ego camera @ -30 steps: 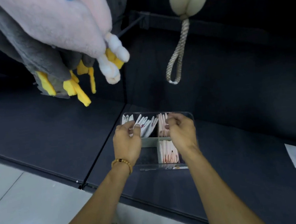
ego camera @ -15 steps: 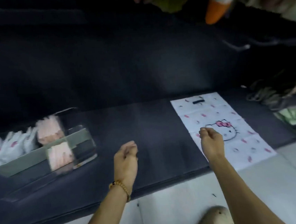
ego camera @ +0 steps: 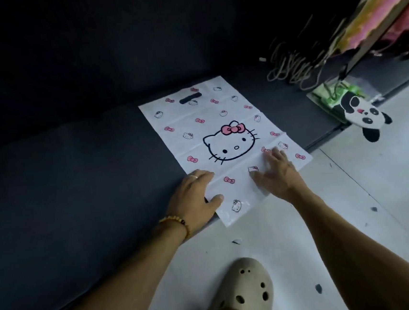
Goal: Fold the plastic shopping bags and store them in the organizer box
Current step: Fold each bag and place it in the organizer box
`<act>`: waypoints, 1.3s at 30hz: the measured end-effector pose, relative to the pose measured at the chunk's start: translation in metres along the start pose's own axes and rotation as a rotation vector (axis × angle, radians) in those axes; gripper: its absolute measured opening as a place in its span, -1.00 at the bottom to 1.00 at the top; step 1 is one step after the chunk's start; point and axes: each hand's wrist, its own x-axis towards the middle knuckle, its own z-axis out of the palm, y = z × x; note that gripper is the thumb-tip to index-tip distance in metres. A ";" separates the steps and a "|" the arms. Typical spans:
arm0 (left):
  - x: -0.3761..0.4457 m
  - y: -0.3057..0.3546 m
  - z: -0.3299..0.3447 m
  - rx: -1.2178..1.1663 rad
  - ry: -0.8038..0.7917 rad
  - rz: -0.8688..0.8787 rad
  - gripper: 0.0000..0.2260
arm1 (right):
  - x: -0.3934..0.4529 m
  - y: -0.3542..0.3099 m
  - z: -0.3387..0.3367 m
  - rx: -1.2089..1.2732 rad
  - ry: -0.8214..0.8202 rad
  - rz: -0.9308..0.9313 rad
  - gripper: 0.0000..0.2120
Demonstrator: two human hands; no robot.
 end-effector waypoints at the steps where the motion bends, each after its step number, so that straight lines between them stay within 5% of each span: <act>1: 0.003 -0.002 0.008 0.087 -0.049 0.056 -0.44 | 0.001 0.002 0.005 -0.041 0.016 -0.044 -0.55; 4: 0.007 -0.008 0.023 0.276 -0.070 0.136 -0.44 | -0.002 0.003 0.017 -0.103 0.148 -0.145 -0.76; 9: 0.005 -0.005 0.028 0.299 0.071 0.193 -0.76 | -0.014 -0.006 0.028 -0.081 0.297 -0.154 -0.75; 17: -0.025 -0.011 -0.031 0.133 0.194 0.018 -0.81 | -0.041 -0.077 0.020 0.178 0.237 -0.209 -0.72; 20: -0.044 -0.028 -0.075 0.136 0.201 -0.053 -0.86 | -0.058 -0.115 0.021 0.118 -0.072 -0.285 -0.16; 22: -0.062 -0.042 -0.101 0.072 0.146 -0.100 -0.86 | -0.068 -0.132 0.027 -0.095 -0.228 -0.427 0.04; 29: -0.140 -0.094 -0.157 -0.129 0.027 -0.212 -0.78 | -0.102 -0.145 0.045 -0.374 -0.253 -0.459 -0.66; 32: -0.160 -0.105 -0.166 -0.221 0.037 -0.268 -0.74 | -0.104 -0.156 0.028 -0.131 -0.324 -0.343 -0.91; 36: -0.172 -0.115 -0.173 -0.501 0.119 -0.438 -0.80 | -0.102 -0.177 -0.002 0.511 -0.224 -0.086 -0.81; 39: -0.174 -0.120 -0.172 -0.698 0.212 -0.570 -0.81 | -0.106 -0.183 0.003 0.818 -0.218 0.102 -0.52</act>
